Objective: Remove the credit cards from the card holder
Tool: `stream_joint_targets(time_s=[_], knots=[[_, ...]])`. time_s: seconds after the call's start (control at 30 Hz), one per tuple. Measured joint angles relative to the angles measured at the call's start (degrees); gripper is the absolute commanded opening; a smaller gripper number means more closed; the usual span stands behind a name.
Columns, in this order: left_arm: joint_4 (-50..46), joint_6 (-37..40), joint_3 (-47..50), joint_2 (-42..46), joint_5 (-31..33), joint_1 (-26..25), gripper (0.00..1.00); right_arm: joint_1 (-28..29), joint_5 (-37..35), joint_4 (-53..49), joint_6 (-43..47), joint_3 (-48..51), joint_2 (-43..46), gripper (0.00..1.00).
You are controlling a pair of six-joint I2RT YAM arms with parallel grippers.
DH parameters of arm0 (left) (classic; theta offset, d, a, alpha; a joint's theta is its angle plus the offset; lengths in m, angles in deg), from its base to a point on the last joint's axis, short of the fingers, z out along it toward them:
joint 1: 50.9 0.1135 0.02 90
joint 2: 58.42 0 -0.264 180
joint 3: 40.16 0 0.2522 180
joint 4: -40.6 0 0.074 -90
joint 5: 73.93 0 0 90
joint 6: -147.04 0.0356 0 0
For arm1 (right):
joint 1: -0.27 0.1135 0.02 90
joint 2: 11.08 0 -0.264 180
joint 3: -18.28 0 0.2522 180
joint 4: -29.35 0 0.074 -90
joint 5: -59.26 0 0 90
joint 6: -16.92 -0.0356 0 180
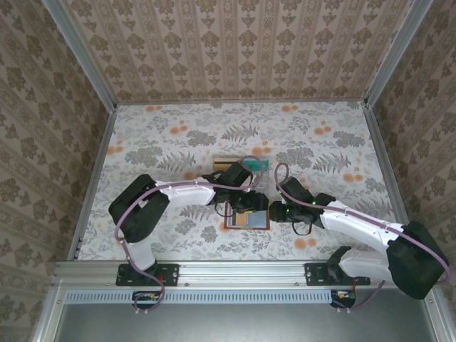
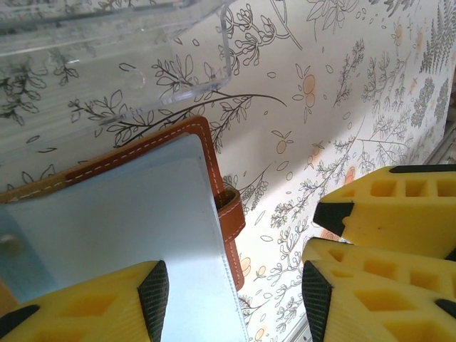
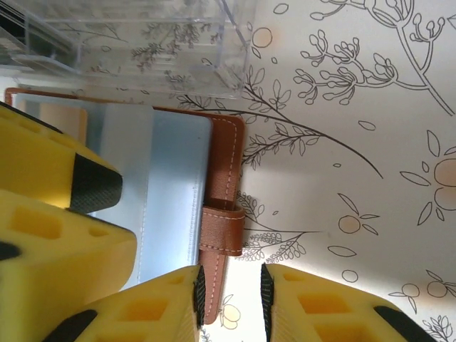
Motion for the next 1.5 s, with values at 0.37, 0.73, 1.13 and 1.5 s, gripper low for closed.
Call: stream_joint_targets(time_s=[0.37,0.73,1.13,1.5], knots=[[-4.3,1.0,8.8,15.9,5.7,3.5,0.22,0.0,4.6,2.3,-1.1,-3.3,-2.6,0.29],[-5.0,0.6,16.4,17.9,7.8,6.2,0.00,2.8,11.3,9.8,-5.6,-7.8,-13.1,0.24],[-2.3,0.4,18.4,14.6,8.5,6.2,0.00,3.1,15.8,15.1,-10.1,-7.9,-20.7,0.24],[-1.0,0.3,19.2,14.0,8.8,6.2,0.00,3.1,17.1,17.0,-11.2,-7.9,-24.0,0.24]])
